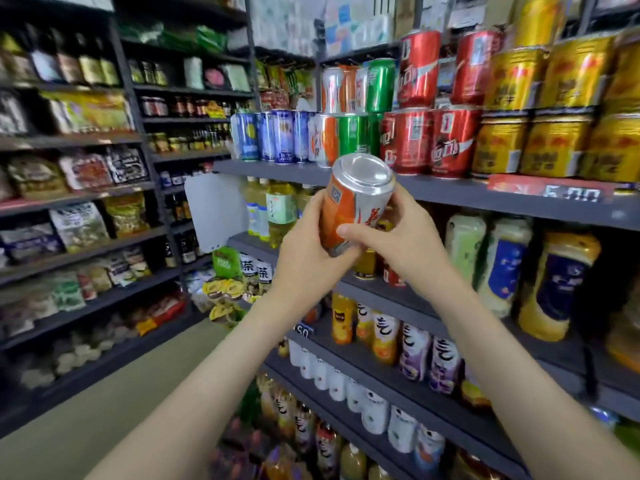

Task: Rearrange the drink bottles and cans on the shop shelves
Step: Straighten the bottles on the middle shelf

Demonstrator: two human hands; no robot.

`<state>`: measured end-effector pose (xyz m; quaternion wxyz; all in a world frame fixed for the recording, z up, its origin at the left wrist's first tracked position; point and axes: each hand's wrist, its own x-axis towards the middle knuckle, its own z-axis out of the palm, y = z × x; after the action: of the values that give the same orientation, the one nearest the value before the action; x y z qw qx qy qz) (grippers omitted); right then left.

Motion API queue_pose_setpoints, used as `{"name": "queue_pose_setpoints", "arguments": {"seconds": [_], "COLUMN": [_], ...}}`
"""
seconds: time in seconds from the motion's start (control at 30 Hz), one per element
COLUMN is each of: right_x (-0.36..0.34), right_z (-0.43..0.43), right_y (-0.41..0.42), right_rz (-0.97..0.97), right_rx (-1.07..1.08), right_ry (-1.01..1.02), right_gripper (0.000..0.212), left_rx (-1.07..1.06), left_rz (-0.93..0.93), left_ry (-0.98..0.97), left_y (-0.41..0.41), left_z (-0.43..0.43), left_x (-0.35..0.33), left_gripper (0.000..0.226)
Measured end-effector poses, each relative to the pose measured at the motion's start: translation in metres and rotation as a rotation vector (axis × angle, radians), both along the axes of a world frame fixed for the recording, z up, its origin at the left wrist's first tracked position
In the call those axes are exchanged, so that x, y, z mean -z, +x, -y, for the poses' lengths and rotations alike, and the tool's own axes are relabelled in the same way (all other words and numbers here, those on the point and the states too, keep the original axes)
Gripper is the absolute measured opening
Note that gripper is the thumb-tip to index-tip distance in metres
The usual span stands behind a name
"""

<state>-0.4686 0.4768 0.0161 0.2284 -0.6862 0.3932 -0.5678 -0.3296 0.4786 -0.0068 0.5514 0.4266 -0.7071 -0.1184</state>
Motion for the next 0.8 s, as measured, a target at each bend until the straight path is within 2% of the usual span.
{"name": "queue_pose_setpoints", "arguments": {"seconds": [0.1,0.17,0.23,0.37,0.53,0.67,0.8], "right_x": [-0.005,-0.012,-0.019,-0.035,-0.048,-0.052,-0.047], "right_z": [0.051,0.079,0.105,0.152,0.211,0.241,0.252], "right_y": [0.022,0.034,0.042,0.061,0.073,0.082,0.09], "right_rz": [0.058,0.093,0.061,-0.119,-0.246,-0.25,-0.267], "right_rx": [-0.046,-0.106,-0.07,0.226,0.625,0.802,0.92], "right_ry": [0.004,0.027,0.014,-0.09,-0.17,-0.082,-0.041], "right_gripper": [0.069,0.064,0.058,0.053,0.068,0.073,0.069], "left_rx": [-0.029,-0.05,-0.092,-0.084,-0.039,0.017,0.131], "left_rz": [-0.007,-0.064,-0.132,-0.11,-0.052,0.039,0.134], "left_ry": [0.015,0.041,0.054,0.124,0.137,0.174,0.203], "left_y": [0.023,0.037,0.054,0.102,0.13,0.128,0.122], "left_z": [0.045,0.075,0.108,0.189,0.279,0.331,0.368], "left_x": [-0.012,-0.018,-0.026,-0.051,-0.081,-0.092,-0.088], "left_gripper": [0.052,0.048,0.052,0.046,0.047,0.052,0.051]}}
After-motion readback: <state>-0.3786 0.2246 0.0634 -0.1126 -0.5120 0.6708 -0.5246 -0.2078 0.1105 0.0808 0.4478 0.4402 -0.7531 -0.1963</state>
